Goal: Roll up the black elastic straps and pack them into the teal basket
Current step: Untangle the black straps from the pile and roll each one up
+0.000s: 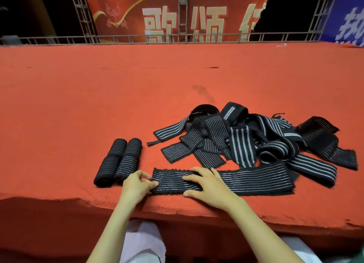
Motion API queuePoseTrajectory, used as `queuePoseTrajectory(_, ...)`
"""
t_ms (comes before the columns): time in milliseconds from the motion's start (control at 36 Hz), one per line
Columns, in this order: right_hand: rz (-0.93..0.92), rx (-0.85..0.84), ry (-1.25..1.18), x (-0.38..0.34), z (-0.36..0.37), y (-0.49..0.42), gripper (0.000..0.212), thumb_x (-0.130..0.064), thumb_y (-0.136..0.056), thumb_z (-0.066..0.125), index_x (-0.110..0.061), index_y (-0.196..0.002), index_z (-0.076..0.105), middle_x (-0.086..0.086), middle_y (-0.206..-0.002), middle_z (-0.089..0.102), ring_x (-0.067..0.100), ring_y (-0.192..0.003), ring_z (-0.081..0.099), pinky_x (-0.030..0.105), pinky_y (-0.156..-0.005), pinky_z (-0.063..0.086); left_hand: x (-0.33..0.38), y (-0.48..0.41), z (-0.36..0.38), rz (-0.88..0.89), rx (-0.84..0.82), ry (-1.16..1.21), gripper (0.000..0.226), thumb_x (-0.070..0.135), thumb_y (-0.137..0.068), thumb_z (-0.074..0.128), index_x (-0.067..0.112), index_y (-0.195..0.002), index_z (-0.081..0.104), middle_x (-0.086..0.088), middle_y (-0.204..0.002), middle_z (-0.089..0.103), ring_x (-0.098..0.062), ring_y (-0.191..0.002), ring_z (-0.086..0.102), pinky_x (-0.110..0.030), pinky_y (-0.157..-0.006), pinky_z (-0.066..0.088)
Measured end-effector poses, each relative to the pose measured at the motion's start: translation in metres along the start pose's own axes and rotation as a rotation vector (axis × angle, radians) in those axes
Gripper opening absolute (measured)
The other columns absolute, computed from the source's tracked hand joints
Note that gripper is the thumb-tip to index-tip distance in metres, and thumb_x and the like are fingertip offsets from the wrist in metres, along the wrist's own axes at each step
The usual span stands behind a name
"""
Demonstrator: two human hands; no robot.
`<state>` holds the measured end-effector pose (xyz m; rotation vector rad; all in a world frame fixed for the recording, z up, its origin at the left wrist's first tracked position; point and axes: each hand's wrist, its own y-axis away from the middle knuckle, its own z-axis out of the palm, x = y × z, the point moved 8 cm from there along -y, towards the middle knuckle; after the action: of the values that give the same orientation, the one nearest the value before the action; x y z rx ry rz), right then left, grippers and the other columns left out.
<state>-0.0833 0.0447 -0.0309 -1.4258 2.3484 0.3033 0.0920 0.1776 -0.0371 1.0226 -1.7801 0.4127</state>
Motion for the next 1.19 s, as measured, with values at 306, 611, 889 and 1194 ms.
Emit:
queuePoseTrajectory(306,0.000,-0.045,-0.039,0.000,0.000,-0.002,0.054,-0.059,-0.086,0.056,-0.041,-0.135,0.046,-0.011,-0.150,0.029,0.006,-0.141,0.017,0.044,-0.119,-0.003,0.000,0.004,-0.002,-0.024,-0.036,-0.106,0.023,-0.001,-0.072,0.078,0.006,-0.081,0.058,-0.003,-0.062,0.058,-0.015,-0.048,0.057,-0.032,-0.067,0.057)
queuePoseTrajectory(611,-0.051,-0.051,0.017,-0.014,0.006,-0.010,0.058,-0.062,-0.086,0.051,-0.041,-0.139,0.040,-0.007,-0.148,0.031,0.011,-0.140,0.019,0.051,-0.118,0.003,0.010,0.004,0.005,-0.027,-0.056,-0.426,0.027,0.024,-0.073,0.074,0.014,-0.061,0.052,-0.004,-0.064,0.054,-0.022,-0.065,0.049,-0.029,-0.062,0.040)
queuePoseTrajectory(889,-0.112,-0.064,0.134,-0.032,0.018,-0.017,0.075,-0.076,-0.073,0.031,-0.041,-0.139,0.041,-0.004,-0.148,0.032,0.017,-0.136,0.022,0.045,-0.110,0.019,0.013,0.007,-0.011,0.082,0.127,-0.432,0.021,0.015,-0.079,0.067,0.015,-0.079,0.046,-0.007,-0.085,0.063,-0.030,-0.088,0.059,-0.036,-0.074,0.042)
queuePoseTrajectory(1194,-0.293,-0.022,0.042,-0.056,0.024,-0.024,0.035,-0.044,-0.095,0.044,-0.027,-0.122,0.059,-0.009,-0.133,0.052,0.014,-0.128,0.039,0.039,-0.109,0.026,0.028,0.032,-0.003,0.372,0.266,-0.575,0.009,0.013,-0.080,0.069,0.012,-0.079,0.060,-0.005,-0.085,0.057,-0.031,-0.081,0.060,-0.038,-0.068,0.042)
